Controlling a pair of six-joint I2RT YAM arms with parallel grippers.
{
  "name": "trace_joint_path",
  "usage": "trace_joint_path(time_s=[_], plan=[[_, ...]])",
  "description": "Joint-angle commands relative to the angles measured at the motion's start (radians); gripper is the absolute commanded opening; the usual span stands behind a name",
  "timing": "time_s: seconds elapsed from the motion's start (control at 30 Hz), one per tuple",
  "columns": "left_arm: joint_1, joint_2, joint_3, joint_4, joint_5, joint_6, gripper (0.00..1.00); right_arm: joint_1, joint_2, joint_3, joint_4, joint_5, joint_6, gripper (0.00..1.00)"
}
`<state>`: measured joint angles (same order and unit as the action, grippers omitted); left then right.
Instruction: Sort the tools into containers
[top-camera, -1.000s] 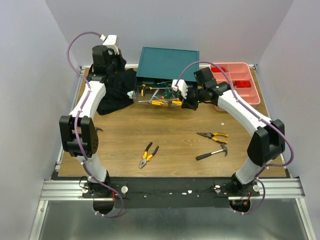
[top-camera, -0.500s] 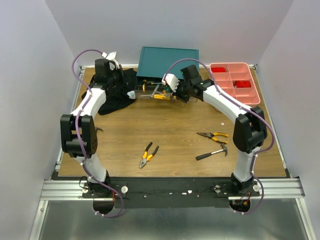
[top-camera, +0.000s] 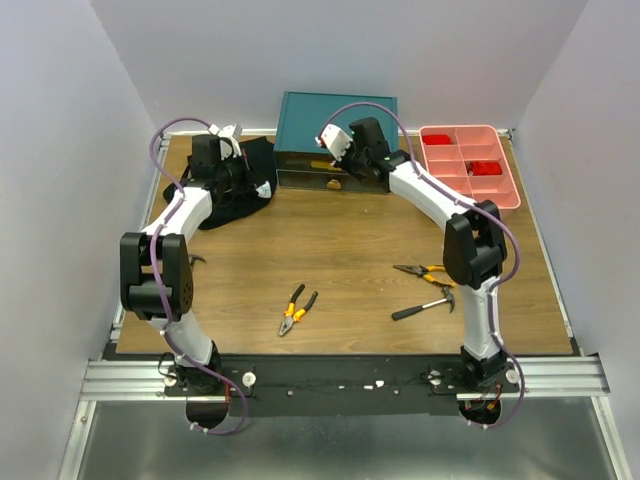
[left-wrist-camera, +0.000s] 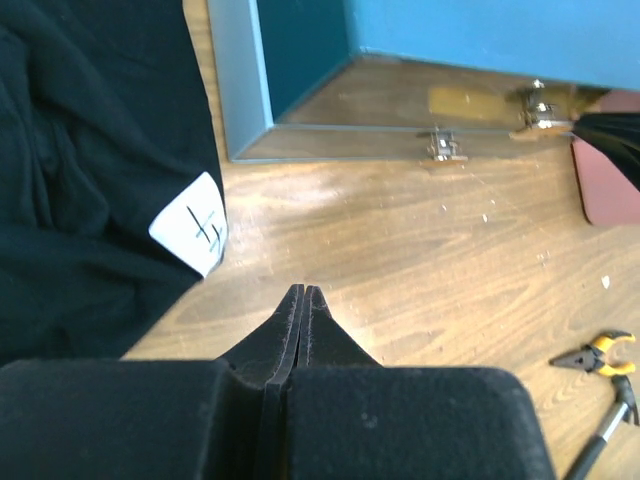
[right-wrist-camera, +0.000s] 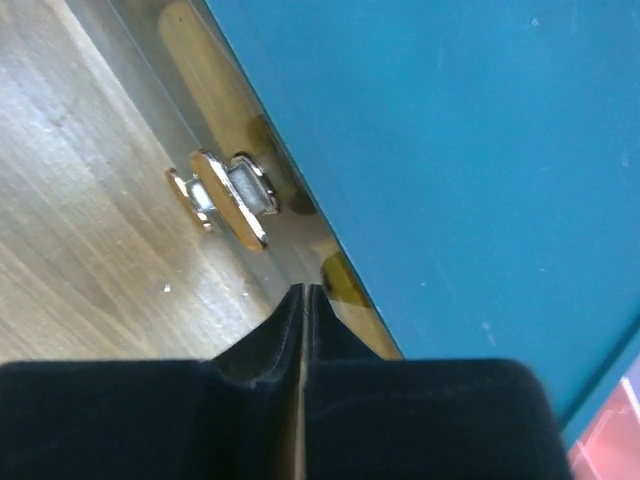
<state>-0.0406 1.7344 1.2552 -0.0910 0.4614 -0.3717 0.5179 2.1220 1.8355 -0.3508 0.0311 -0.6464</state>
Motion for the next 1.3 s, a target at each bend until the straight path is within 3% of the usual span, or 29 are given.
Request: trace_joint_path(time_s=[0.0,0.1,0.2,0.4,0.6,1.13,1.27], plan=[[0.013,-0.091,-0.023,-0.001,0.043,-0.010,0.11,-0.010,-0.029,0.039,-0.049,-0.116,-0.038,0.31],[0.021,-0.131,-0.040,0.004,0.042,-0.015,0.36,-0.009,-0.128,-0.086,-0.102,-0.337,-0.082,0.51],[0.027,-0.168,-0.063,0.020,0.068,-0.016,0.44,0.005,-0.206,-0.244,-0.096,-0.476,-0.165,0.66],[0.031,-0.243,-0.131,0.033,0.088,-0.019,0.45,0.013,-0.099,-0.162,-0.157,-0.491,-0.197,0.71],[0.031,-0.315,-0.203,0.010,0.102,0.014,0.45,0.013,-0.027,-0.162,-0.047,-0.490,-0.207,0.75],[0.031,-0.414,-0.330,0.005,0.114,0.050,0.45,0.013,0.096,-0.082,0.156,-0.263,-0.174,0.75],[0.031,-0.411,-0.333,0.007,0.117,0.045,0.45,0.014,0.165,-0.013,0.118,-0.257,-0.194,0.75]])
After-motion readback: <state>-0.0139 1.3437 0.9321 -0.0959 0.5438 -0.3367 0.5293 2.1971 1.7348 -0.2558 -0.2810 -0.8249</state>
